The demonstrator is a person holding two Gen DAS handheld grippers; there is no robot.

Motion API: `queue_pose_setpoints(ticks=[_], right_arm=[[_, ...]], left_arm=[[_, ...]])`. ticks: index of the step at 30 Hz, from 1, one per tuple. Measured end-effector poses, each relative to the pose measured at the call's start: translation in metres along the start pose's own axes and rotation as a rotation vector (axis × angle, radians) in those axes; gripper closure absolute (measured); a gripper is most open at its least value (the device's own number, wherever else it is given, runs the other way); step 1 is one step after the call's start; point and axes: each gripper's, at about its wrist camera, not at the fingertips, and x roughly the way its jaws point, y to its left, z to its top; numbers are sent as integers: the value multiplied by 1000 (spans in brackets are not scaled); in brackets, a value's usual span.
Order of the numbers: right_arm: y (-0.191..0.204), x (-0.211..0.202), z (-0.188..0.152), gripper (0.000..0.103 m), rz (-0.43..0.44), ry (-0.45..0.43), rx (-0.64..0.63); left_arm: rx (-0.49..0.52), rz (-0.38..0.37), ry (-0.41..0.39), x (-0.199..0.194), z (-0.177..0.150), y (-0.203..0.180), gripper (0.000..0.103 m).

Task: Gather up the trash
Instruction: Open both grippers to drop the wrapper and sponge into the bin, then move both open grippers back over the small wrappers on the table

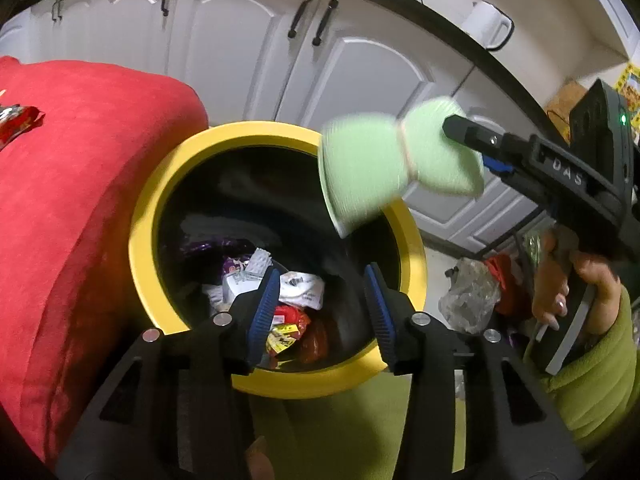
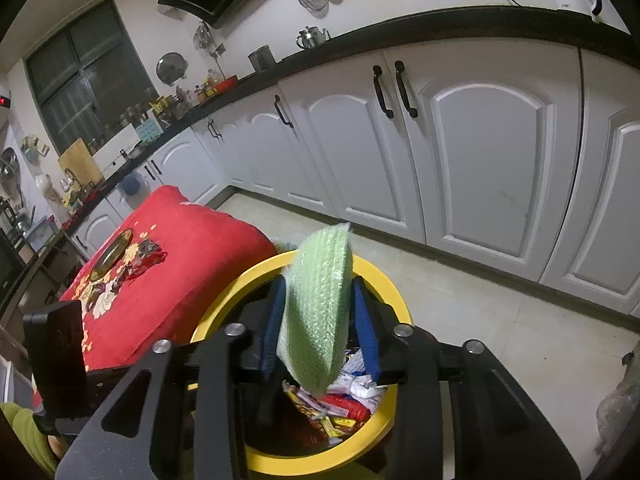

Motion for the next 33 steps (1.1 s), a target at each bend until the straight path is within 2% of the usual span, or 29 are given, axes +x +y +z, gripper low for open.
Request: queue_pose_setpoints(ticks=[9,11,13,18,29,33], right_arm=[[3,-6,2,46,8,-31,10],[4,-8,3,42,10,-39,9],[7,-11,5,40,17,-49,4],[15,-18,8,36,25,-74,-24],[46,-25,14,32,59,-93,-85],[66,-23,12,23,80,-95,-114]], left_arm=[[-31,37,-71,-23,4,6,42],[-30,63,-92,-31,3,6,35],[-30,84,-112,-35,5,5,23],[-37,127,-172,-53,8,6,11],[-36,215,-293,-93,12,13,11],[-59,240,-339,-109,12,23,11]])
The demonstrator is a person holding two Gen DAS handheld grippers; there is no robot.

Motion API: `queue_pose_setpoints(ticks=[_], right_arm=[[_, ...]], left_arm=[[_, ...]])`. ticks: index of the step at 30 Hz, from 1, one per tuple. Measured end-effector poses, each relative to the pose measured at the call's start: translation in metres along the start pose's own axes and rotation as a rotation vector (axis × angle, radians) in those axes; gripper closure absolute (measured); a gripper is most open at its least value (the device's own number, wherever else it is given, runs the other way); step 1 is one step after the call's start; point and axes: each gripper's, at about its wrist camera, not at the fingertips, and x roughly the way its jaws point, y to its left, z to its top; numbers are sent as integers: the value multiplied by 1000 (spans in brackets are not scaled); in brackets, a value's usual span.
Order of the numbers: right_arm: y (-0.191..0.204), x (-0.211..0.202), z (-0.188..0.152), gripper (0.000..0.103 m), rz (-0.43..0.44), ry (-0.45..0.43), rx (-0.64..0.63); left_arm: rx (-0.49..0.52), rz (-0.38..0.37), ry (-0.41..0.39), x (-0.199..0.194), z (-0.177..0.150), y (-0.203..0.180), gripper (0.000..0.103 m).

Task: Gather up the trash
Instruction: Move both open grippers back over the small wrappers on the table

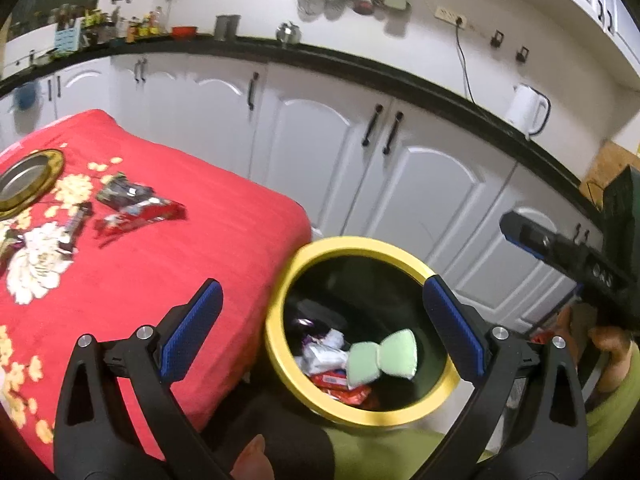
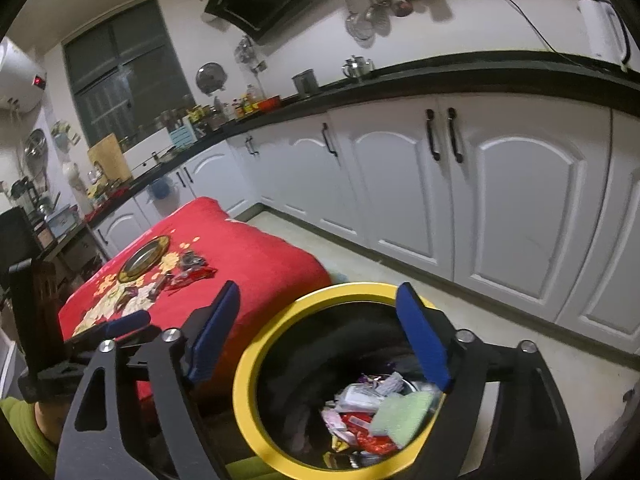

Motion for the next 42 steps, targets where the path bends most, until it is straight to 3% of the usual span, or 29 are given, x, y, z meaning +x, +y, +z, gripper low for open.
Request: queue_pose_setpoints(ticks=[20,36,42], right_arm=[[121,49,-10,20,175,122,-230],[196,129,-13,19,257,226,-448],[208,175,-5,19,254,284,-505]], left_arm=[[-183,215,-176,-63,11,109,11],[-224,363,-188,-82,12,168,11],[-239,441,-142,-79,12,200,11]])
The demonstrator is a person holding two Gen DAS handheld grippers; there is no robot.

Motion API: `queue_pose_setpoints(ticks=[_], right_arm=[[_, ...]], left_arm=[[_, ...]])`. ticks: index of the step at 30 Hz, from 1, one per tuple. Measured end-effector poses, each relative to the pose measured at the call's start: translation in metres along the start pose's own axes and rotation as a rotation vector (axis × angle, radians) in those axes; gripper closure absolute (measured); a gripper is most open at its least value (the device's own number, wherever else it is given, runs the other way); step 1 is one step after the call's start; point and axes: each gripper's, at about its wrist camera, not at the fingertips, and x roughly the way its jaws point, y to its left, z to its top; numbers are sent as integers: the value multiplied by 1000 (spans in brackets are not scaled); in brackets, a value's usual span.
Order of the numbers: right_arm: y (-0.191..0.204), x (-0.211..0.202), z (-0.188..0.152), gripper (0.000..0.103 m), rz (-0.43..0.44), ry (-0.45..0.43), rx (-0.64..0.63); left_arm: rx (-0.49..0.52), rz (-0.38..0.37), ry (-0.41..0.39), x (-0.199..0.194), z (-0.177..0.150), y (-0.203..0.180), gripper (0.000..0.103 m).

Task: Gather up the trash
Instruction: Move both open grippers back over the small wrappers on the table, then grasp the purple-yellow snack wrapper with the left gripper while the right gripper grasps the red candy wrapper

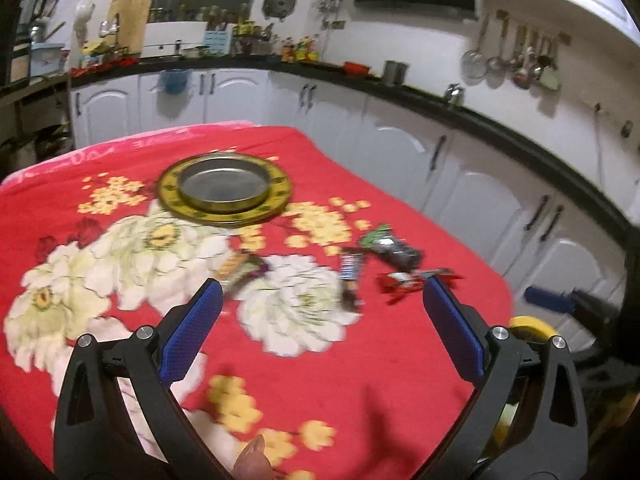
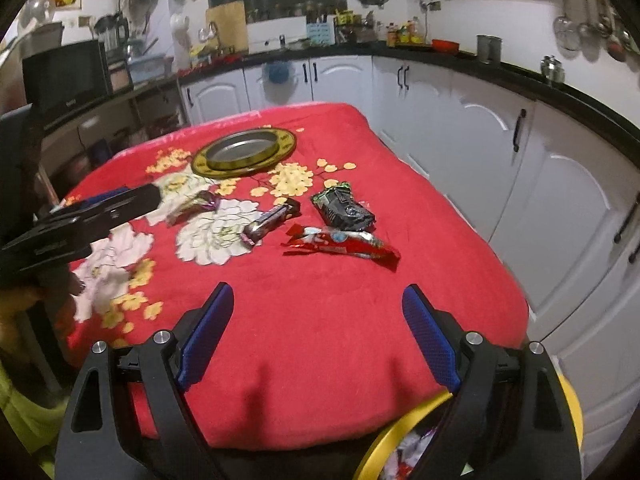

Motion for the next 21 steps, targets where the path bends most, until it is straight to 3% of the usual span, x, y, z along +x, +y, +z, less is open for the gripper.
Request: queue_pose_setpoints(ticks=[7,14,18,20,21], right_arm=[[-14,52,20,20,-12,118,-77],[-17,82,33,21,-30,162,-182],[-17,101,38,22,-32,210,-239],[-18,113,38,29,-36,252,-251],[-19,118,37,39,-30,275,-252]], left_arm=[[-6,135,124,33,-1,36,11],[6,139,211,62,1,50,12],[47,111,246,75,3,47,21],[55,107,262,82,3,49,25],[62,114,266,85,3,51,28]])
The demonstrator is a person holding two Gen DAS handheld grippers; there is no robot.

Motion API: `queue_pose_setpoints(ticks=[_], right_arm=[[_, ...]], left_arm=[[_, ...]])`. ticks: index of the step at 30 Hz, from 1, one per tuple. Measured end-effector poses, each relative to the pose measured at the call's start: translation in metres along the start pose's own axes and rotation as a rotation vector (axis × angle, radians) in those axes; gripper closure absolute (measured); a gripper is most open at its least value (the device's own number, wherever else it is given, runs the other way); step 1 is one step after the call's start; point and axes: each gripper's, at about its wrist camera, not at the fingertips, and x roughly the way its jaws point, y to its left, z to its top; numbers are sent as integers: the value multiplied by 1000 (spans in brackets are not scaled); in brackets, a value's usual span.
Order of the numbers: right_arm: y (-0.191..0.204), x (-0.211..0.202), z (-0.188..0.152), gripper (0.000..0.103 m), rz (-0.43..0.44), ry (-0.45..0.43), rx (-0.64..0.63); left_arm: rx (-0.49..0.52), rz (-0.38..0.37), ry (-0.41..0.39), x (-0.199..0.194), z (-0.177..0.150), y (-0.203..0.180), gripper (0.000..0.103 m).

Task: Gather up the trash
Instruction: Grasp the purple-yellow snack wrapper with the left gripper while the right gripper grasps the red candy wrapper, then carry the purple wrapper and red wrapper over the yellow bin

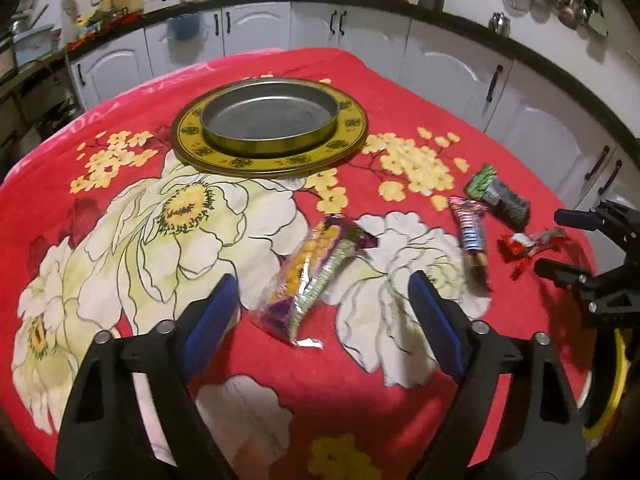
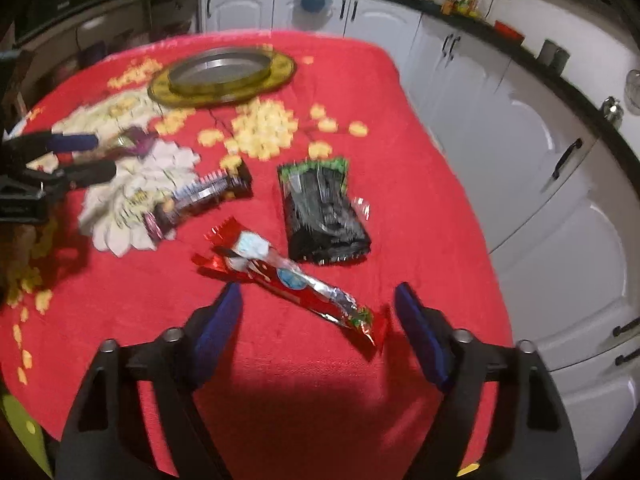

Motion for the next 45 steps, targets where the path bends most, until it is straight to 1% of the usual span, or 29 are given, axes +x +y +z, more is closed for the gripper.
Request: queue_pose_setpoints(ticks=[1,4,6,7,8,10,11,12,13,17,18,19,23,25,29,34,39,45], right_arm=[[-1,4,0,53,8,15,0],[-1,4,-5,75,60,9,23],[4,1,-8,82,57,5,16],[8,-1,-11,85,55,2,4],[12,-3,-14,87,49,-1,-7],[18,-7,-20,92,47,-7,-16],[21,-10,-23,92,49,-11,-16],[24,-14,-27,93,50,-19,-11],[26,-15,-29,93,54,-23,-7],[37,-27,-45,93,67,-48,22],[39,-31,-49,93,73,-58,32],[40,-33,-52,93,79,-64,39],[46,-46,-70,93,107,-95,93],[49,-54,-77,93,112,-110,110],[53,-70,-90,93,127,-138,137],[45,-91,-106,93,140,-174,218],[33,-114,-124,93,127,-214,286],[15,-134,-150,93,79,-234,368]], left_arm=[[-3,1,4,3,0,2,32],[-24,-11,18,10,-3,8,42],[-26,-14,15,10,-3,9,46],[-28,-14,13,10,-3,9,52],[-30,-15,11,10,-3,9,55],[-33,-18,8,9,-4,9,66],[-35,-19,7,8,-5,9,68],[-35,-21,6,7,-4,9,75],[-35,-25,5,6,-5,8,80],[-28,-33,2,2,-10,3,86],[-31,-40,1,0,-12,2,91],[-36,-45,0,-1,-13,1,93],[-61,-99,-10,-9,-21,-4,94],[-55,-105,-20,-14,-23,-10,94],[-44,-155,-57,-30,-25,-24,94],[25,-206,-91,-51,-29,-53,94],[78,-271,-110,-67,-33,-82,94],[132,-349,-118,-81,-39,-114,94]])
